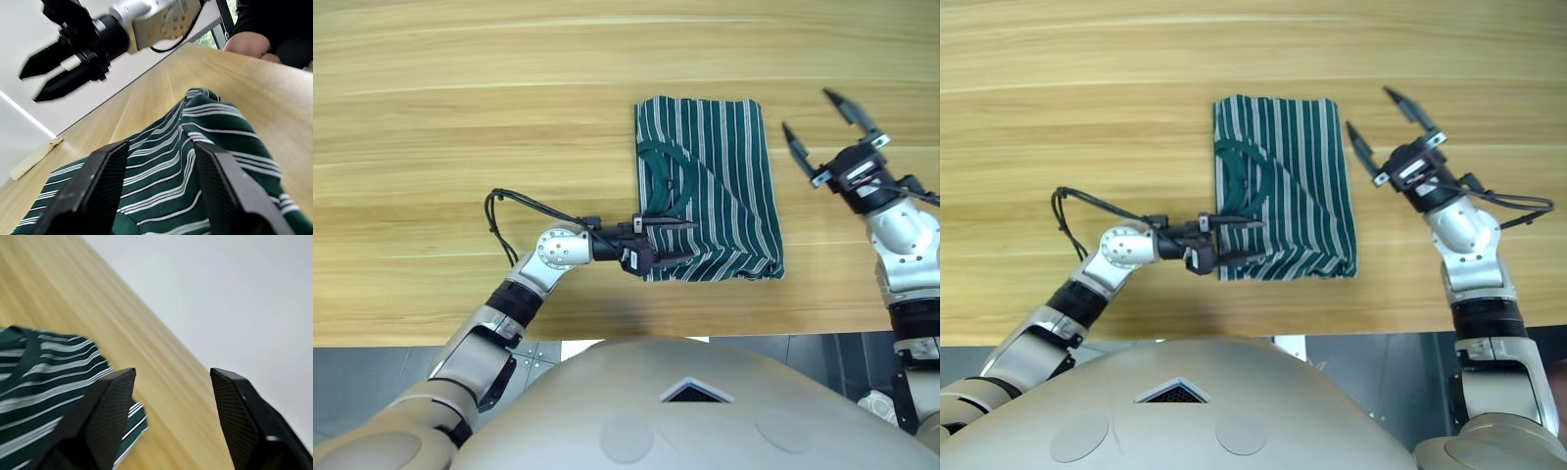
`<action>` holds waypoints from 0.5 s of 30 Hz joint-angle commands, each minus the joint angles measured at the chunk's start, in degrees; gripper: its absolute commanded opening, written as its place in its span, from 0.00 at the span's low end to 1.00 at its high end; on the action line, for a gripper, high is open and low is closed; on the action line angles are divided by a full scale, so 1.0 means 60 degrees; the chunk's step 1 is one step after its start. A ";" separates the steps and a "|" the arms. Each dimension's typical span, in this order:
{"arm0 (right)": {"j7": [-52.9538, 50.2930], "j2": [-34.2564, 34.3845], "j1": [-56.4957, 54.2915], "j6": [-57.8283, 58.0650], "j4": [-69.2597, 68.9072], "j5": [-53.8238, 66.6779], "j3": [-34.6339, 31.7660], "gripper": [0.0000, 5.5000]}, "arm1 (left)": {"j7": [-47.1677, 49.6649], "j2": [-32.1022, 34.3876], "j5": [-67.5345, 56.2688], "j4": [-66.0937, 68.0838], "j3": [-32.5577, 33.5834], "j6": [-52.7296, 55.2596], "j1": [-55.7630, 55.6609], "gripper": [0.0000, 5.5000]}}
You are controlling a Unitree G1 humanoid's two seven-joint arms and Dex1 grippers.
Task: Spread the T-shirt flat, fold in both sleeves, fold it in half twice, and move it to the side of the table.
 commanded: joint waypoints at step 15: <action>0.2867 -0.0848 0.3523 0.0534 -0.3852 -0.0175 0.0453 0.51 | 0.0557 0.0622 0.0182 0.1212 0.0605 0.0313 0.1389 0.45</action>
